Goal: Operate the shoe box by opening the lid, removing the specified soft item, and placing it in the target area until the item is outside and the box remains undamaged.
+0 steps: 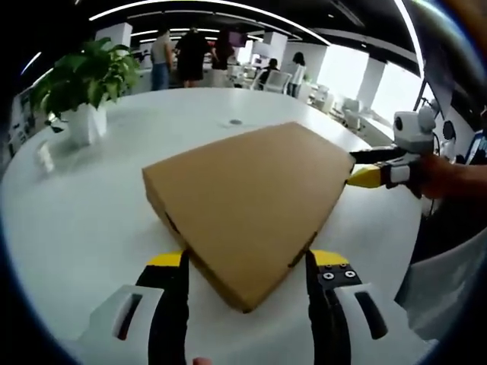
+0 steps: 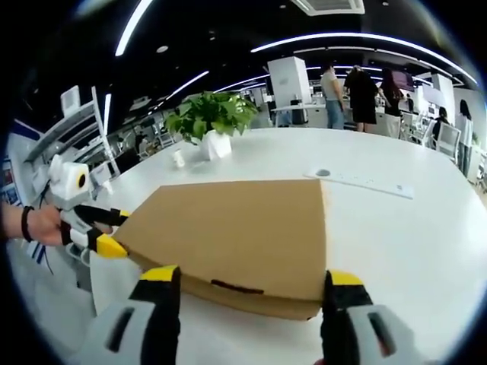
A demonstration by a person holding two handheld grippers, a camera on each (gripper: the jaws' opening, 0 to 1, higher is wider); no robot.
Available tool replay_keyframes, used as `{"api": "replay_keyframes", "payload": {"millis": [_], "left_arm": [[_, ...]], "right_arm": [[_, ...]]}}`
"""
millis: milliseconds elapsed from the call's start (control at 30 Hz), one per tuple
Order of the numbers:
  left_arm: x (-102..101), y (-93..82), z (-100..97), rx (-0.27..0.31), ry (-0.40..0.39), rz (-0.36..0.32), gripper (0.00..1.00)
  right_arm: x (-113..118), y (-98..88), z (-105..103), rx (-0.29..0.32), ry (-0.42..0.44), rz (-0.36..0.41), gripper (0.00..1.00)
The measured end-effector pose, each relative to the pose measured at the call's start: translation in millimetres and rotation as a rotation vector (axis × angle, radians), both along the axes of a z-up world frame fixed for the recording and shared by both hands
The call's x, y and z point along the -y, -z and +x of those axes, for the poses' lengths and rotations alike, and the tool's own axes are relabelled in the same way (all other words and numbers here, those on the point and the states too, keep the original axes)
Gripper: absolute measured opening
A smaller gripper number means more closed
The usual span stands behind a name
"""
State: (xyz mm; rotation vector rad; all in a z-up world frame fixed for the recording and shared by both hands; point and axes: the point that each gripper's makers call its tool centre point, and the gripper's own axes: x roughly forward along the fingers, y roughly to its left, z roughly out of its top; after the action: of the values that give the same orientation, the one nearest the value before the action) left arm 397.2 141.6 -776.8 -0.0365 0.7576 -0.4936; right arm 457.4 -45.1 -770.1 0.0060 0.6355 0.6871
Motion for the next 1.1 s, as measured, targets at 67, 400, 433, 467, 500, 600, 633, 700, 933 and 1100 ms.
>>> {"api": "replay_keyframes", "payload": {"millis": [67,400,433,467,500,600,633,700,933,1100], "left_arm": [[-4.5,0.1,-1.7,-0.001,-0.004,0.0,0.63],[-34.7,1.0,-15.7,-0.016,-0.022,0.011,0.63],[-36.7,1.3,-17.4,-0.017,-0.023,0.017,0.62],[-40.2,2.0,-20.3,-0.018,-0.018,0.032,0.62],[-42.5,1.9,-22.0,-0.019,-0.02,0.033,0.62],[-50.5,1.9,-26.8,-0.021,-0.026,0.032,0.62],[-52.0,1.9,-28.2,-0.021,-0.027,0.032,0.62],[-55.5,1.8,-31.8,-0.02,-0.03,0.031,0.62],[-65.4,1.2,-45.3,-0.018,-0.037,0.029,0.62],[-72.3,0.7,-54.6,-0.021,-0.036,0.03,0.61]], "right_arm": [[-5.0,-0.3,-1.4,-0.002,-0.006,-0.001,0.75],[-34.7,1.8,-8.1,-0.011,-0.042,-0.003,0.74],[-37.1,2.0,-8.4,-0.011,-0.044,-0.003,0.74],[-40.6,2.2,-9.6,-0.011,-0.046,-0.003,0.74],[-43.4,2.6,-11.0,-0.01,-0.048,-0.002,0.74],[-51.3,3.4,-14.5,-0.008,-0.052,0.0,0.74],[-52.9,3.6,-15.5,-0.008,-0.054,0.0,0.74],[-56.5,4.0,-17.6,-0.011,-0.06,-0.001,0.74],[-66.1,5.1,-29.3,-0.013,-0.074,-0.001,0.73],[-73.1,5.7,-37.2,-0.015,-0.081,-0.002,0.73]]}}
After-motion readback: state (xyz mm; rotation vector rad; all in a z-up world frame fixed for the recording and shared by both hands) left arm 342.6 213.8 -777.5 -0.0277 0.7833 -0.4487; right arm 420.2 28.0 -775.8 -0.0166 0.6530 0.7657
